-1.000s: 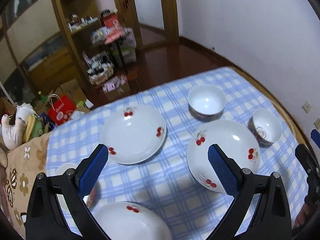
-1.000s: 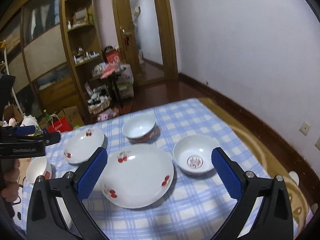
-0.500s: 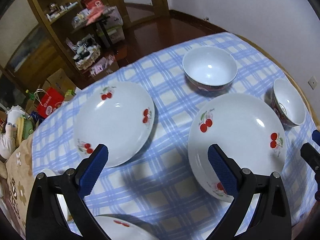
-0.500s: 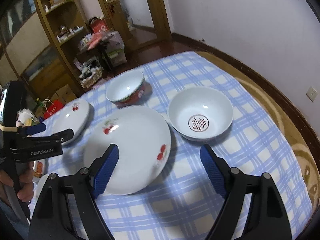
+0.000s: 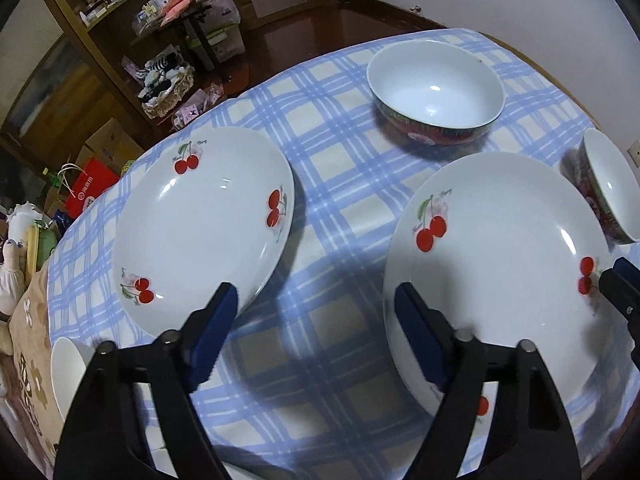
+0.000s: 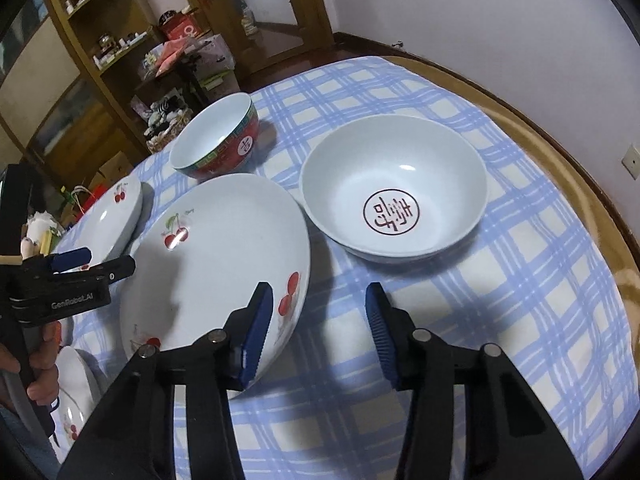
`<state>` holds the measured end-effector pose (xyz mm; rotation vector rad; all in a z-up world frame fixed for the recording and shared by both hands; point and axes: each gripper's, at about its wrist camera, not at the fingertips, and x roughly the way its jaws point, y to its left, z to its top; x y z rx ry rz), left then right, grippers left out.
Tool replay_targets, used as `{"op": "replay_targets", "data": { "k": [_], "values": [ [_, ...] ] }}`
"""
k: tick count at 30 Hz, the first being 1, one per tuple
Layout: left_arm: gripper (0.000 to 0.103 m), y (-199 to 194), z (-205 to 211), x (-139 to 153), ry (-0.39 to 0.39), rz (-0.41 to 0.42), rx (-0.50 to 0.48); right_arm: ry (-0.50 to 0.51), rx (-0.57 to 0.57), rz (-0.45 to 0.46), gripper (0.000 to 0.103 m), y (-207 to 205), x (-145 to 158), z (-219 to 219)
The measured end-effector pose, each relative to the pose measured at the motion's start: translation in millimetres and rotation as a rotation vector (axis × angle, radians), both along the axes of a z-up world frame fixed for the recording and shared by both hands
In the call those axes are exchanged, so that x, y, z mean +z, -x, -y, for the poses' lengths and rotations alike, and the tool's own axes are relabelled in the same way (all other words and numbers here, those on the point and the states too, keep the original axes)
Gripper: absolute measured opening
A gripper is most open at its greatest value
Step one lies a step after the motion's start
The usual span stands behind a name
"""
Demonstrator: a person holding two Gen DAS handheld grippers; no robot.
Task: Organize plates and bowls
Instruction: 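Move the left tool toward the cherry plate rim while the right tool approaches it too, then close the left gripper on the plate rim while the right gripper closes on it too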
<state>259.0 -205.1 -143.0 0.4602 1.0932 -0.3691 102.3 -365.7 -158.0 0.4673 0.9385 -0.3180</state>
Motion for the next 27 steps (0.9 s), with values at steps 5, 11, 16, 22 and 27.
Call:
{"op": "replay_targets", "data": {
  "k": [5,11,16,22,27],
  "values": [
    [0.053,0.1,4.7,-8.4,0.052,-0.070,-0.010,0.000,-0.004,-0.008,0.035,-1.8,-1.7,0.5],
    [0.046,4.2,17.7,-13.9,0.011,-0.060,-0.041,-0.012,-0.006,-0.004,0.034,-1.7,-6.9,1.7],
    [0.046,4.4,19.0,-16.5,0.021,-0.061,-0.039,0.013,0.001,-0.009,0.034,-4.7,-8.1,0.0],
    [0.027,-0.4,12.6,-18.3,0.117,-0.148,-0.012,0.020,-0.016,-0.017,0.035,-5.9,-10.7,-0.9],
    [0.018,1.7,13.9,-17.4,0.132,-0.185,0.000,-0.013,-0.029,-0.019,0.035,-7.4,-14.5,3.3]
  ]
}}
